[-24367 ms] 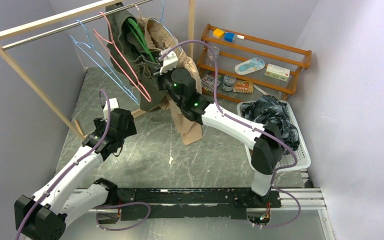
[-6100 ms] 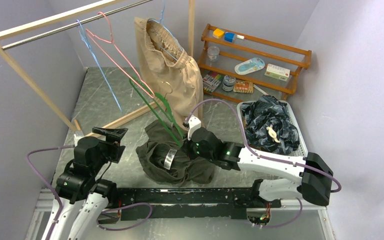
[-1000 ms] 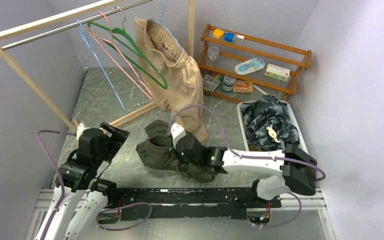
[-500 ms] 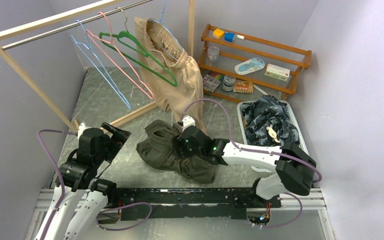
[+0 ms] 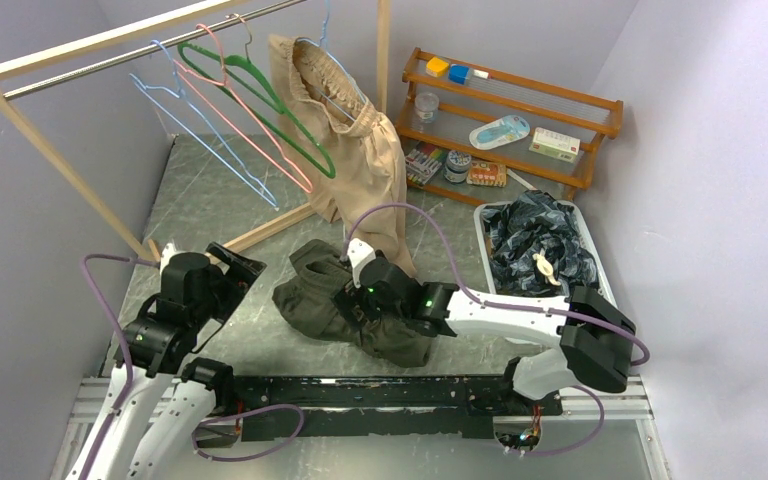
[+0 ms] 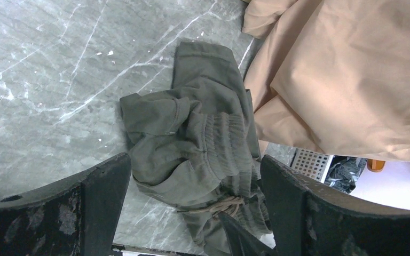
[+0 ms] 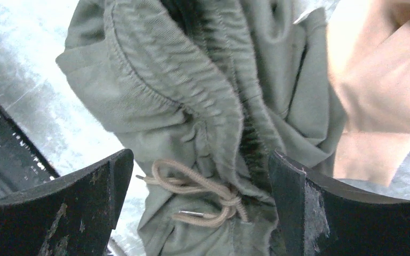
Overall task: Remove the shorts from the hanger
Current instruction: Pick up the shorts at the center of the board.
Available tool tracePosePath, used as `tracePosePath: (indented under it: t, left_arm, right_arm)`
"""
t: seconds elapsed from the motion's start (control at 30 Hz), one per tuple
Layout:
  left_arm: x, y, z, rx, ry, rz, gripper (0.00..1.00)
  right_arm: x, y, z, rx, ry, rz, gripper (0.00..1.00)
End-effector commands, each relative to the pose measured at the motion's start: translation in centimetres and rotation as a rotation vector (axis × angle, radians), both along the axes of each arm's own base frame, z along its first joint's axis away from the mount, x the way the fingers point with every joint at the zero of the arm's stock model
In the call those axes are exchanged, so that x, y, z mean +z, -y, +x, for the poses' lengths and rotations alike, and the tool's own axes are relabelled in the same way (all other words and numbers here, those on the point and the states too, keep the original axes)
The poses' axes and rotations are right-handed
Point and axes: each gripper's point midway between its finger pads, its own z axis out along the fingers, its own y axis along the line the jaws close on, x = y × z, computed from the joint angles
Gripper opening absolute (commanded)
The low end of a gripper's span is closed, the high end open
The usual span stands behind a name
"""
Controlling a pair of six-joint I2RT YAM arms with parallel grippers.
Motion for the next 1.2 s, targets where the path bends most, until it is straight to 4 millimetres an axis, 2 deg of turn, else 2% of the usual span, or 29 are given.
tracePosePath:
  t: [0.0,0.1,0.17,0.33,0.43,0.5,0.6,0.63,0.77,0.83,0.9,0.97,1.07,1.17]
  left_arm:
    - [-0.1,0.7,0.2,-0.033,0.012,-0.014,0.94]
    - [-0.1,0.5,0.0,-0.029,0.008,-0.007,0.94]
    - [-0.1,0.4,-0.1,-0.027,0.012,-0.004,0.94]
    - [-0.2,1.0,0.0,-0.061,0.017,-0.019,0.94]
    - [-0.5,1.5,0.0,-0.082,0.002,-0.027,0.94]
    - [-0.6,1.5,0.0,-0.088,-0.006,-0.023,0.94]
    - [-0.7,1.4,-0.1,-0.092,-0.014,-0.011,0.95]
    - [-0.7,1.4,-0.2,-0.09,-0.013,-0.008,0.95]
    - [-0.9,1.3,-0.2,-0.08,-0.004,-0.015,0.95]
    - [-0.8,1.4,-0.1,-0.084,0.002,-0.023,0.95]
    - [-0.8,1.5,-0.1,-0.087,-0.002,-0.022,0.95]
    - [-1.0,1.3,-0.2,-0.084,-0.011,-0.01,0.95]
    - [-1.2,1.0,-0.2,-0.075,-0.019,0.001,0.95]
    - [-1.2,0.9,-0.2,-0.068,-0.025,0.005,0.95]
  right_arm:
    - [1.5,0.3,1.8,-0.024,0.124,0.026,1.0]
    - [1.0,0.4,2.3,-0.04,0.129,0.01,1.0]
    - [0.0,0.3,2.4,-0.031,0.096,-0.005,1.0]
    - [-4.1,-1.2,0.6,0.073,-0.06,-0.058,1.0]
    - [-6.8,-0.8,-0.3,0.053,-0.13,-0.076,1.0]
    - [-8.6,0.1,-0.3,-0.001,-0.158,-0.102,1.0]
    - [-10.6,3.1,0.7,-0.25,-0.18,-0.238,1.0]
    - [-11.6,4.3,0.2,-0.29,-0.189,-0.289,1.0]
    - [-14.1,5.8,-1.5,-0.372,-0.23,-0.305,1.0]
    - [-14.6,7.0,-1.8,-0.455,-0.237,-0.33,1.0]
    - [-14.3,7.3,-1.9,-0.481,-0.192,-0.339,0.96]
    - [-13.0,7.1,-1.7,-0.484,-0.128,-0.319,0.83]
    - [-11.0,6.1,-1.3,-0.455,-0.066,-0.238,0.5]
    - [-9.1,4.3,-1.5,-0.362,-0.066,-0.143,0.33]
